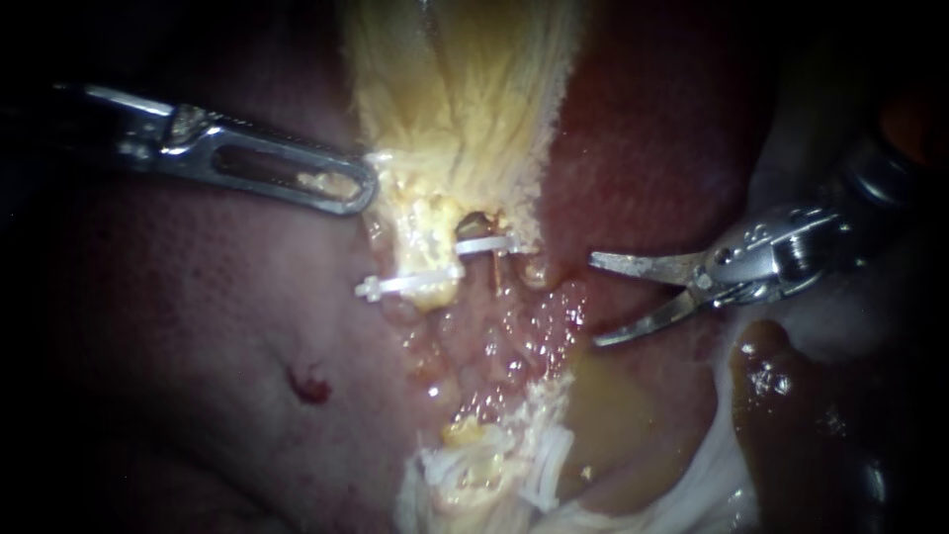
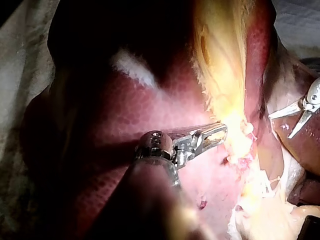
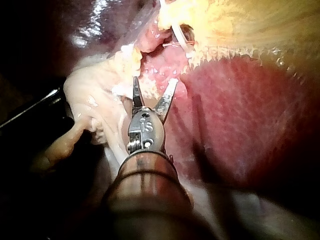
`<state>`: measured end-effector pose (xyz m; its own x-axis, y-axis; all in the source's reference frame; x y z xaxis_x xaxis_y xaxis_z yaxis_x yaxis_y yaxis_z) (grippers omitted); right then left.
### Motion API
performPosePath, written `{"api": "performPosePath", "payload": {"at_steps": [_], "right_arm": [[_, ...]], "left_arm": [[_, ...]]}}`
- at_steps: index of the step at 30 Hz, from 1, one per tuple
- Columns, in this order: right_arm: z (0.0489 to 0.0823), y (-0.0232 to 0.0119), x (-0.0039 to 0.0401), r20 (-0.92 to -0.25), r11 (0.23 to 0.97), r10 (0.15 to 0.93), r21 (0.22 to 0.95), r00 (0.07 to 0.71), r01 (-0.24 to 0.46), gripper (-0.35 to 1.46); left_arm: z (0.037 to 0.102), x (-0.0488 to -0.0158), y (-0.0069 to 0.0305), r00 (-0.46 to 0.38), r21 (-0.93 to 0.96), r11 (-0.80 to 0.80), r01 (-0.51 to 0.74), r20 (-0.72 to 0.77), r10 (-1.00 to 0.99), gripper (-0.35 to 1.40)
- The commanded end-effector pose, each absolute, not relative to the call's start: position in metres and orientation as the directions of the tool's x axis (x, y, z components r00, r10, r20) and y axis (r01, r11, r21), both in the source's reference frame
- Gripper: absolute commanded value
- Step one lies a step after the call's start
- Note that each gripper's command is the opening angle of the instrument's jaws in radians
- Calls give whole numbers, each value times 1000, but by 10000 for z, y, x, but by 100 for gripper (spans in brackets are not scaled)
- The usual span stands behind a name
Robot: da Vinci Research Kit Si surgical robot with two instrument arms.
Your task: Go back from the cut right tube
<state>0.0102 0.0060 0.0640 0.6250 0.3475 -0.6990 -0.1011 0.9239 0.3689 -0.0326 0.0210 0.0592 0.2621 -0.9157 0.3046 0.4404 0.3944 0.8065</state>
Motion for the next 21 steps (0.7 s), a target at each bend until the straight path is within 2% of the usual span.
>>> {"api": "performPosePath", "payload": {"at_steps": [1,8,21], "right_arm": [[640,60,102,-700,923,348,371,624,-98,145],[639,59,101,-700,923,347,373,624,-95,145],[639,59,101,-701,923,347,374,623,-93,145]], "left_arm": [[594,-331,209,265,808,395,438,304,-915,-35],[616,-357,202,280,814,400,421,303,-911,-35],[627,-362,201,286,816,404,414,305,-909,-35]]}}
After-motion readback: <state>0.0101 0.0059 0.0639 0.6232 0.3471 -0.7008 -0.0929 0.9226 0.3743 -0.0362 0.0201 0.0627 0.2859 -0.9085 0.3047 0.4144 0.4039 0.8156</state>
